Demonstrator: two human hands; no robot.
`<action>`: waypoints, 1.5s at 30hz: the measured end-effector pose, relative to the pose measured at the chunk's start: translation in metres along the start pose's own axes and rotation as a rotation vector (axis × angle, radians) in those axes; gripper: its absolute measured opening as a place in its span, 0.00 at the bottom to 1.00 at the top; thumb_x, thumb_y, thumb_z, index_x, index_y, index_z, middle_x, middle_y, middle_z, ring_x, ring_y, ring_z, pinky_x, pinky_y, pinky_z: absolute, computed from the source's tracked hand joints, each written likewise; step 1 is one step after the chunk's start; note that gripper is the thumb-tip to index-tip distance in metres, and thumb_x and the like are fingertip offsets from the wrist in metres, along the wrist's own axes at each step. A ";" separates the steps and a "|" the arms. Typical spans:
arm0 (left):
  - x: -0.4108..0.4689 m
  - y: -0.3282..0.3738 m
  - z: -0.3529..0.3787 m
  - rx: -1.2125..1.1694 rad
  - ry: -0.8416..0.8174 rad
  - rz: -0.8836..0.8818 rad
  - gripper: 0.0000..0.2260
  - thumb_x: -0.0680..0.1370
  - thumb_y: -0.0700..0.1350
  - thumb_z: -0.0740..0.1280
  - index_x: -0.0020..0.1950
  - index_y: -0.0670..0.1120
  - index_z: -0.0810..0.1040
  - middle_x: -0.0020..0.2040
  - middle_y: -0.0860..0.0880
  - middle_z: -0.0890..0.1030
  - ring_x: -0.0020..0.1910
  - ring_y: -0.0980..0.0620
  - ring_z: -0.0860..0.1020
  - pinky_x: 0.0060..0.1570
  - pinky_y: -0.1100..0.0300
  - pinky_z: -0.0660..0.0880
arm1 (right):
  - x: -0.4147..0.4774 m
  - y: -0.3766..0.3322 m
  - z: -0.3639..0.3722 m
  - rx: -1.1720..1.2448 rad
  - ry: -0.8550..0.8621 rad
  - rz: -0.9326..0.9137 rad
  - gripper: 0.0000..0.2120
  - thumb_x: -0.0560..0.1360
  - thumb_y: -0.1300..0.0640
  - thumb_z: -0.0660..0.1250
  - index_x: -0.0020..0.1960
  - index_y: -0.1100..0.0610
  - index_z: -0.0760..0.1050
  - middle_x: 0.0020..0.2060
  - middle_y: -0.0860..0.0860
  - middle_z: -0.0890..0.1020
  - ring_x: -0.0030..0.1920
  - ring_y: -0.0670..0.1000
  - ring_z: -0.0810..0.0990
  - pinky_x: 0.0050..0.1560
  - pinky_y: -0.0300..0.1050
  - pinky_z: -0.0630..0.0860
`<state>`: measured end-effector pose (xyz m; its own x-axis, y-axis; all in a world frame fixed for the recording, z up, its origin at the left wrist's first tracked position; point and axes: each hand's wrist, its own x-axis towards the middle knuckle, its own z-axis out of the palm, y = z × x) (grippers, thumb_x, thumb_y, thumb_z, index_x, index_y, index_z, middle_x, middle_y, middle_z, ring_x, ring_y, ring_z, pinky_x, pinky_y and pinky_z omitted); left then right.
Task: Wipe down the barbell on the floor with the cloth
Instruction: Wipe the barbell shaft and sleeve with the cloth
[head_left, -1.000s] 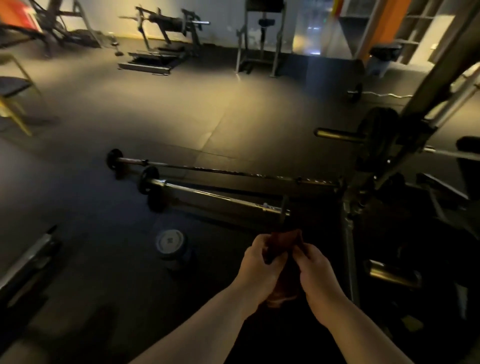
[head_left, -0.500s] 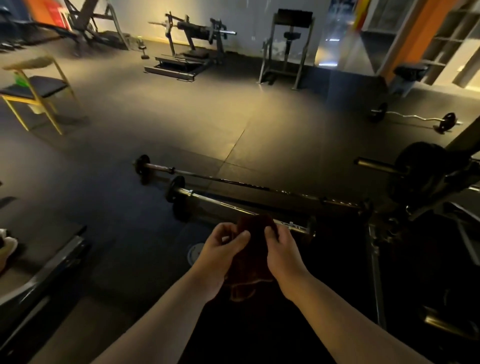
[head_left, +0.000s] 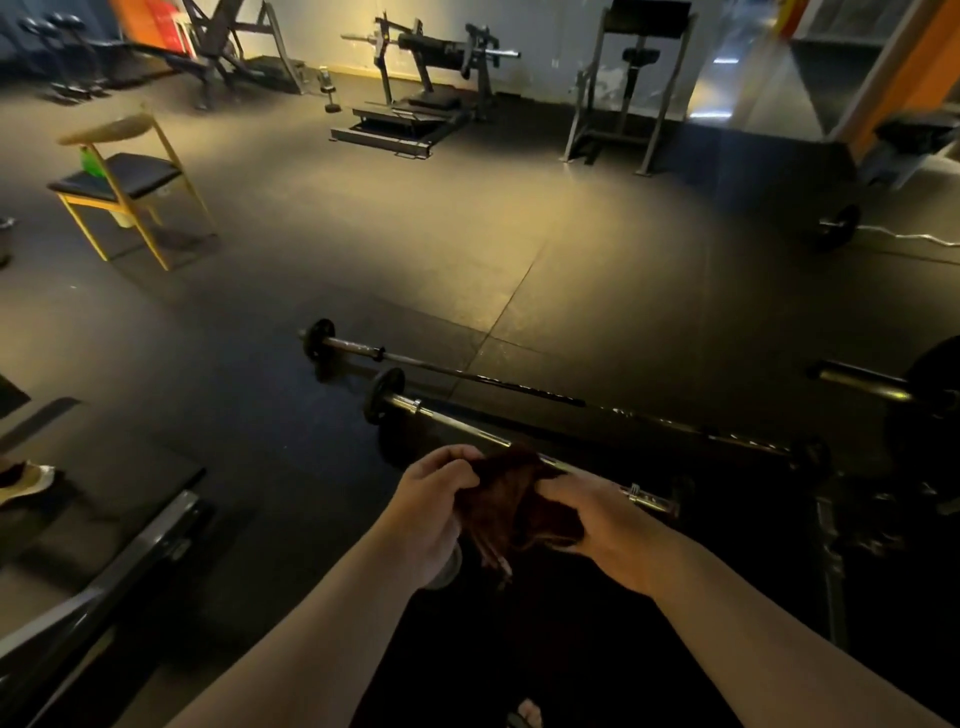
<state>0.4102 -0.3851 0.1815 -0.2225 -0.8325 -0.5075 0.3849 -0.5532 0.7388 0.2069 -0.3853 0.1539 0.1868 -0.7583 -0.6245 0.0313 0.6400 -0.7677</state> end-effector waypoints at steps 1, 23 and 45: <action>0.011 0.002 -0.001 -0.026 -0.004 -0.027 0.11 0.78 0.32 0.59 0.44 0.44 0.78 0.49 0.39 0.80 0.48 0.42 0.79 0.45 0.47 0.80 | 0.010 0.000 -0.001 -0.052 -0.020 0.085 0.19 0.77 0.48 0.69 0.65 0.55 0.78 0.56 0.55 0.86 0.59 0.57 0.83 0.61 0.56 0.76; 0.226 0.114 -0.077 0.248 -0.075 -0.197 0.17 0.72 0.27 0.62 0.49 0.46 0.81 0.61 0.39 0.78 0.60 0.40 0.77 0.65 0.42 0.73 | 0.191 -0.103 0.037 0.317 0.359 -0.056 0.11 0.79 0.59 0.68 0.61 0.55 0.78 0.55 0.57 0.85 0.60 0.57 0.82 0.68 0.55 0.75; 0.415 0.153 0.012 0.450 0.020 -0.105 0.13 0.80 0.44 0.67 0.63 0.57 0.74 0.58 0.49 0.82 0.55 0.48 0.82 0.54 0.48 0.79 | 0.327 -0.190 -0.100 0.199 0.222 -0.121 0.31 0.76 0.63 0.71 0.70 0.41 0.62 0.61 0.58 0.79 0.57 0.60 0.83 0.50 0.55 0.84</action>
<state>0.3664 -0.8156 0.0896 -0.2206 -0.7729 -0.5949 -0.0666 -0.5966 0.7998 0.1641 -0.7669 0.0816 -0.0483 -0.8251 -0.5629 0.2360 0.5382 -0.8091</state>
